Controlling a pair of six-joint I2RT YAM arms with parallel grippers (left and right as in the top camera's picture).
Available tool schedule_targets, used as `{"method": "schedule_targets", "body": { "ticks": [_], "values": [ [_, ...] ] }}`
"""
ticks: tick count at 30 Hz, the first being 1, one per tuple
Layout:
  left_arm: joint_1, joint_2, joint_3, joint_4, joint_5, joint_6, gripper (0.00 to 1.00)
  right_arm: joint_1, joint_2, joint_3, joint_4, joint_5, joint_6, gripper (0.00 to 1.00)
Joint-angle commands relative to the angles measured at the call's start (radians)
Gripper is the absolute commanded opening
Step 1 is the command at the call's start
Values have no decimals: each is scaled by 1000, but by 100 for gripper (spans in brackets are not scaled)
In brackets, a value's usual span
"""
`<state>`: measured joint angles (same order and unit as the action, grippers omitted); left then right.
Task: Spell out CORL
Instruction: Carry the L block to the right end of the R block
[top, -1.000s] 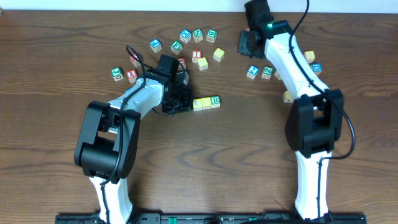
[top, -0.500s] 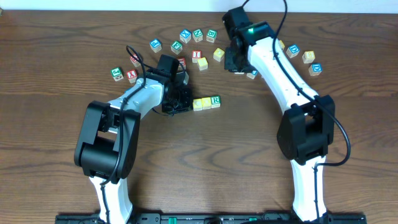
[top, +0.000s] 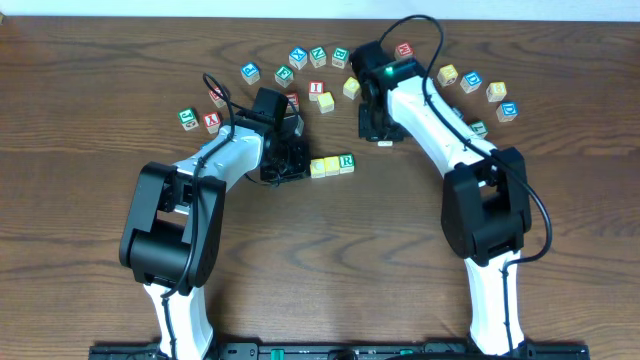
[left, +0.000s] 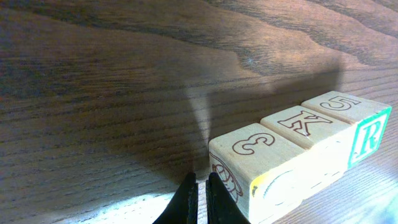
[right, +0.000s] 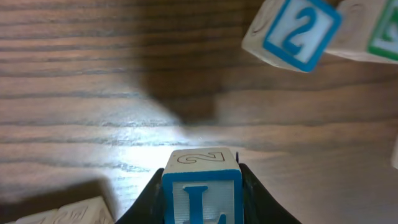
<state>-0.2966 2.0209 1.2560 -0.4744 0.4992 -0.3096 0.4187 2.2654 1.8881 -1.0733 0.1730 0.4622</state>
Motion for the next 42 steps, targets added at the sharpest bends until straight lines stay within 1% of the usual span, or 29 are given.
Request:
{"method": "schedule_targets", "body": {
  "ticks": [1, 5, 16, 18, 23, 33, 36, 37, 38, 40, 42],
  "values": [
    [-1, 18, -6, -6, 9, 20, 7, 25, 11, -43, 35, -9, -12, 11],
    [-1, 18, -6, -6, 9, 20, 7, 42, 11, -70, 61, -26, -60, 14],
    [-2, 18, -6, -6, 9, 20, 7, 55, 11, -151, 93, -35, -60, 14],
    [-1, 18, -6, -6, 9, 20, 8, 55, 11, -151, 89, -47, -60, 15],
    [-1, 18, -6, -6, 9, 20, 7, 56, 11, -151, 71, -71, -60, 22],
    [-2, 18, -6, -6, 9, 20, 8, 58, 11, -151, 7, -139, -61, 21],
    [-2, 18, -6, -6, 9, 20, 7, 61, 11, -151, -1, -154, -84, 22],
    [-2, 18, -6, -6, 9, 20, 7, 61, 11, -151, -1, -157, -86, 23],
    [-2, 18, -6, -6, 9, 20, 8, 61, 11, -151, -1, -157, -86, 26],
    [-2, 18, -6, -6, 9, 20, 7, 61, 11, -151, 0, -157, -86, 39],
    [-2, 18, -6, -6, 9, 20, 8, 60, 11, -151, 5, -157, -86, 44]
  ]
}}
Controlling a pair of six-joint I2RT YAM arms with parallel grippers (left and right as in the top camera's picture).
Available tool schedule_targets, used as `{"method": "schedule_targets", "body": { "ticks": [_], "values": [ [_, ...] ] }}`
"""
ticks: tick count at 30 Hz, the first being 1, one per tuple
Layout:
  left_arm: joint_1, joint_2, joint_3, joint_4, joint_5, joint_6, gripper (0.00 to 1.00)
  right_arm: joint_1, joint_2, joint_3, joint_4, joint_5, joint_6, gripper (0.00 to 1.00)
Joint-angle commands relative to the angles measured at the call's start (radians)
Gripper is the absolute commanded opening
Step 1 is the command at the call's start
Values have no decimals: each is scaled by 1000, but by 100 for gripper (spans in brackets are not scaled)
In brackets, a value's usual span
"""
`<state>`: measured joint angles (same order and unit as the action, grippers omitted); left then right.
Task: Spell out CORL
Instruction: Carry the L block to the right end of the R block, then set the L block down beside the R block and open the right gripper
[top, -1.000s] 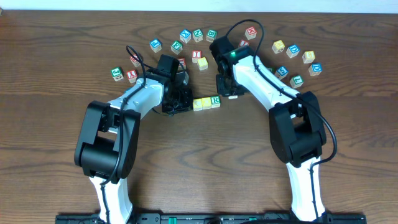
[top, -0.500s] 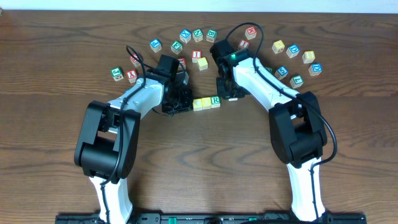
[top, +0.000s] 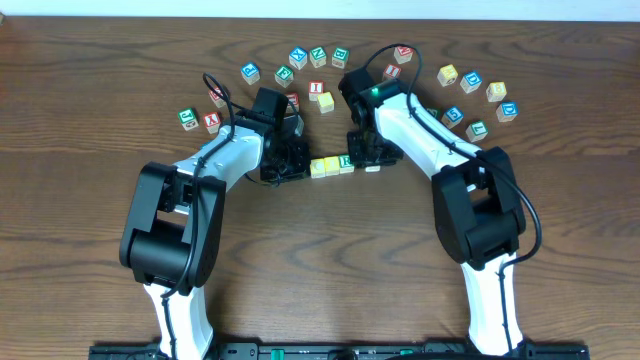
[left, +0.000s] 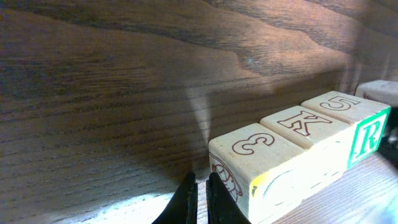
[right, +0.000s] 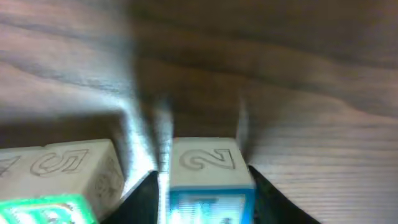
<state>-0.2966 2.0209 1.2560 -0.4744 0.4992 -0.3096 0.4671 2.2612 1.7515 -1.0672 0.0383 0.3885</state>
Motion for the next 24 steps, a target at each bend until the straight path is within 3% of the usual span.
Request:
{"method": "schedule_targets", "body": {
  "ticks": [1, 14, 24],
  "values": [
    [-2, 18, -6, -6, 9, 20, 7, 11, 15, -14, 1, -22, -13, 45],
    [-1, 18, -6, -6, 9, 20, 8, 1, -2, 24, 0, -21, -25, 42],
    [-1, 18, -6, -6, 9, 20, 8, -28, -113, 29, -14, -16, -32, 43]
  ]
}}
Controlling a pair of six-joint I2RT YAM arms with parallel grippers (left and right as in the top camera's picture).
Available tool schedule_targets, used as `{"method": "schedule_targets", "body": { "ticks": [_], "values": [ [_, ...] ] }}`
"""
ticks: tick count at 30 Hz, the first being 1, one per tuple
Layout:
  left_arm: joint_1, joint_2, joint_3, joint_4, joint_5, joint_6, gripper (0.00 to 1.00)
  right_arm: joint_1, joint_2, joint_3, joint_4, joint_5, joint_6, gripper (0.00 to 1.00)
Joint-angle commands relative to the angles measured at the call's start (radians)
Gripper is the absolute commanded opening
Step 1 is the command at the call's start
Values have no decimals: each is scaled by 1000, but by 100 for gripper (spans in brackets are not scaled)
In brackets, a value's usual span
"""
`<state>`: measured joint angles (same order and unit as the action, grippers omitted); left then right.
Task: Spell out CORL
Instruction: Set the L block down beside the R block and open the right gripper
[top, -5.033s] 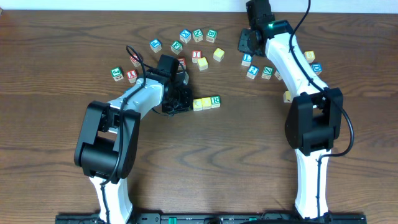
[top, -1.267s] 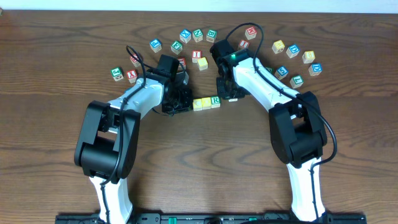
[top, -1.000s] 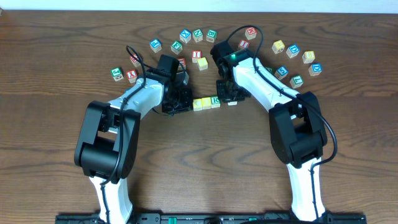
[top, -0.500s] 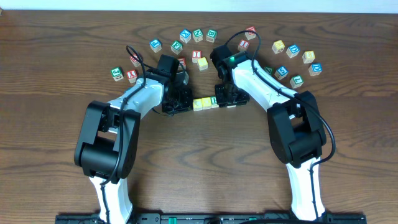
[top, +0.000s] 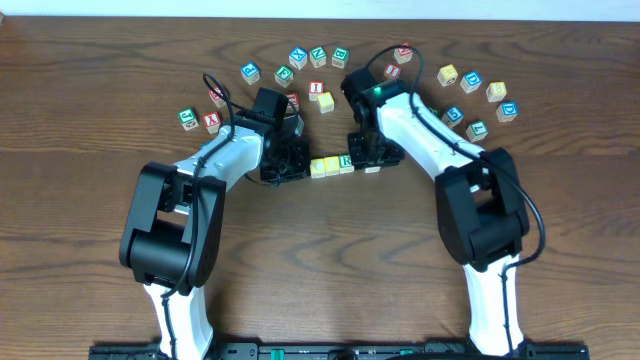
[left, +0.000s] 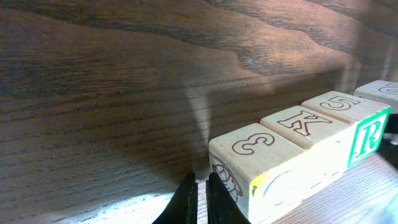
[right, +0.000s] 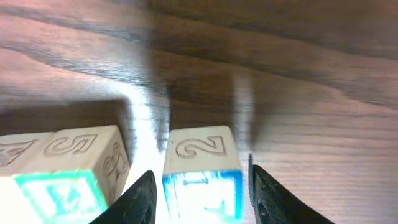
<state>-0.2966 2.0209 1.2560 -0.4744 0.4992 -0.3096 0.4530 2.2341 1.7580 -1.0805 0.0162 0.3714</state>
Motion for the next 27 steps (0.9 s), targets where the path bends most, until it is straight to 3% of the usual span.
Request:
{"method": "schedule_targets", "body": {
  "ticks": [1, 5, 11, 13, 27],
  "values": [
    [-2, 18, -6, -6, 9, 20, 7, -17, -100, 23, 1, 8, -19, 43],
    [-1, 18, -6, -6, 9, 20, 8, -36, -158, 23, -1, 19, -21, 40],
    [-1, 18, -6, -6, 9, 20, 7, -80, -173, 19, -55, 18, 22, 10],
    [-1, 18, -6, -6, 9, 20, 8, -93, -165, 9, -66, 18, 40, 5],
    [-2, 18, -6, -6, 9, 20, 7, -90, -72, -88, 7, -27, 66, 1]
  ]
}}
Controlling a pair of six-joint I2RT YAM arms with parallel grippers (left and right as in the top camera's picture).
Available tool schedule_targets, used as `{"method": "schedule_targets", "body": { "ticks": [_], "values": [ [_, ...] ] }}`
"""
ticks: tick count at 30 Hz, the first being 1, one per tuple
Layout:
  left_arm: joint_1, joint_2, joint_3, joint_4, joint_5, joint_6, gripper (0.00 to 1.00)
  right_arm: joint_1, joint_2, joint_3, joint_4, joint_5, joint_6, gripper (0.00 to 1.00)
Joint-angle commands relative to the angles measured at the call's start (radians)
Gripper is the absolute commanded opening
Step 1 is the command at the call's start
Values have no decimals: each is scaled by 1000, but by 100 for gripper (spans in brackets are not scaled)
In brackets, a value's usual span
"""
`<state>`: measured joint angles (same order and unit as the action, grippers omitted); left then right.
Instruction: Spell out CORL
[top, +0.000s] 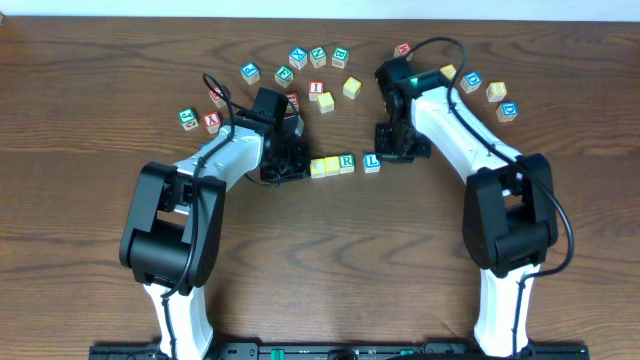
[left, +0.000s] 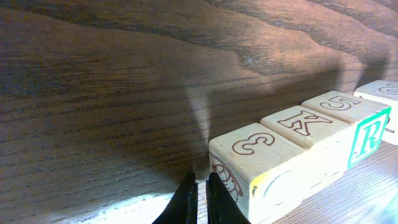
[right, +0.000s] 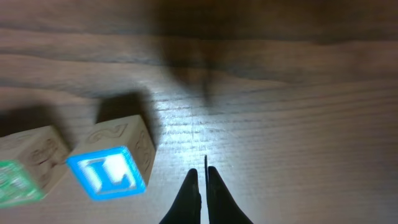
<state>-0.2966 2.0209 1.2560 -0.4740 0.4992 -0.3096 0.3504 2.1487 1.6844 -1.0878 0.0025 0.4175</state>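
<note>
A row of wooden letter blocks lies mid-table: two yellow-faced blocks (top: 325, 166), a green R block (top: 347, 161) and a blue L block (top: 372, 161) at its right end. In the left wrist view the row's top faces read 3 (left: 254, 143), K (left: 300, 122) and 5 (left: 340, 102), with the green R (left: 369, 134) on the side. My left gripper (top: 298, 168) (left: 200, 186) is shut on nothing, just left of the row. My right gripper (top: 390, 154) (right: 202, 180) is shut and empty, right of the L block (right: 109, 171).
Loose letter blocks arc across the far side of the table: a group (top: 300, 58) behind the row, two (top: 198, 120) at the left, and several (top: 485, 90) at the right. A yellow block (top: 351, 87) lies behind the row.
My right gripper stood open around the L block at the row's right end. Now the block rests there alone, and the gripper is shut, empty and further right. The left arm has not moved.
My right gripper held the L block above the table, right of the three-block row. Then it was at the row's right end with the block, then open around it on the table. Now it is clear of the block. My left gripper stayed shut beside the row's left end.
</note>
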Motion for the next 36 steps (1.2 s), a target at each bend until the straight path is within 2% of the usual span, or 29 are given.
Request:
{"method": "schedule_targets", "body": {
  "ticks": [1, 12, 36],
  "values": [
    [-2, 18, -6, -6, 9, 20, 7, 16, 14, -20, 24, -13, 20, 1],
    [-2, 18, -6, -2, 9, 20, 7, 28, 14, -128, 167, -89, 38, 1],
    [-2, 18, -6, -2, 9, 20, 7, 57, 14, -130, 259, -93, 11, 3]
  ]
}}
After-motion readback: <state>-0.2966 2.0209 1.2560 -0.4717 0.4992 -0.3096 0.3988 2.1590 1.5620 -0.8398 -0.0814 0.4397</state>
